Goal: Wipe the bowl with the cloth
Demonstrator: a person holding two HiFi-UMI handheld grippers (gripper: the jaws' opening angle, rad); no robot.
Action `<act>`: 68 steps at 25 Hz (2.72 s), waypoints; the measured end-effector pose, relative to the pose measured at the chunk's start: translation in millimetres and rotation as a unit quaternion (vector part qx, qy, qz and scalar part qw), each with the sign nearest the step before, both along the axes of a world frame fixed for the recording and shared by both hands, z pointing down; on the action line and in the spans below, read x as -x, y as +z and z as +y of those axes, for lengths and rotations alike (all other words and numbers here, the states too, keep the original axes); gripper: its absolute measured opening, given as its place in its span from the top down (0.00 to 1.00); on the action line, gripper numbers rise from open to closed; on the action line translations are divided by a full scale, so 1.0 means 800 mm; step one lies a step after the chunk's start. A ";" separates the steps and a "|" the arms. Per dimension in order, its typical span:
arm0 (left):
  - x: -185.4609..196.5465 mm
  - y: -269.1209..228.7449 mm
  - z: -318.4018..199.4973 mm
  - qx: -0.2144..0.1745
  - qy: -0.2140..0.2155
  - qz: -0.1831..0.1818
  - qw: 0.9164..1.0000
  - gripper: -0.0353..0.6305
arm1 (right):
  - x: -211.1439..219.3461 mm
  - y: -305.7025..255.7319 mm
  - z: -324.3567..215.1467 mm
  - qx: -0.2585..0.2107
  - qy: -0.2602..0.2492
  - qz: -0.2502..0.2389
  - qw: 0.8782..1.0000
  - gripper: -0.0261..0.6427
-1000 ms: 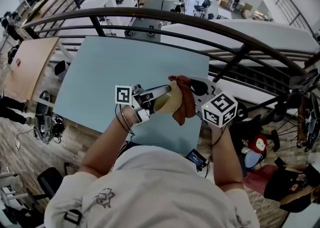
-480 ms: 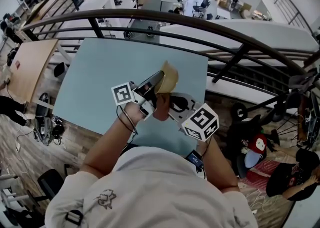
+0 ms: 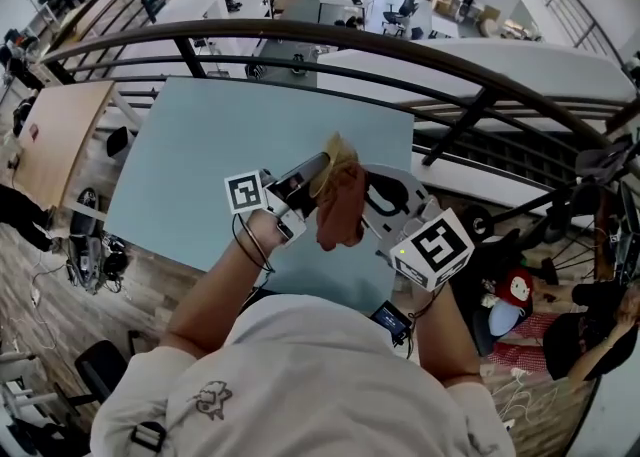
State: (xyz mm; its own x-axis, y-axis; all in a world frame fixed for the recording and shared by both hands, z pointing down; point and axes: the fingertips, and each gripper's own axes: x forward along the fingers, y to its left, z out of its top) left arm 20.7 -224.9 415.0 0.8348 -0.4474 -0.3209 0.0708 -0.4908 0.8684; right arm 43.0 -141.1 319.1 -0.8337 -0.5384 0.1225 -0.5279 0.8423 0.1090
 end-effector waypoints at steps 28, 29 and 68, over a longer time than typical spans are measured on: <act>0.001 -0.072 0.004 -0.070 0.007 0.047 0.996 0.91 | 0.024 0.084 -0.018 0.104 -0.024 0.003 0.994 0.83; 0.004 -0.069 0.001 -0.066 -0.002 0.045 0.997 0.91 | 0.025 0.084 -0.013 0.104 -0.028 0.005 0.994 0.83; -0.013 -0.032 0.047 -0.066 0.055 0.042 0.995 0.91 | -0.040 0.073 -0.072 0.081 0.064 -0.045 0.994 0.83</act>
State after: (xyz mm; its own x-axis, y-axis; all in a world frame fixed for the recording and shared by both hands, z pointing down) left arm 31.1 -187.4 389.2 0.8439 -0.3038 -0.4422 0.2006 -0.5859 0.7852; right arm 74.8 -198.4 377.3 -0.7708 -0.6204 0.1448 -0.6337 0.7700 -0.0741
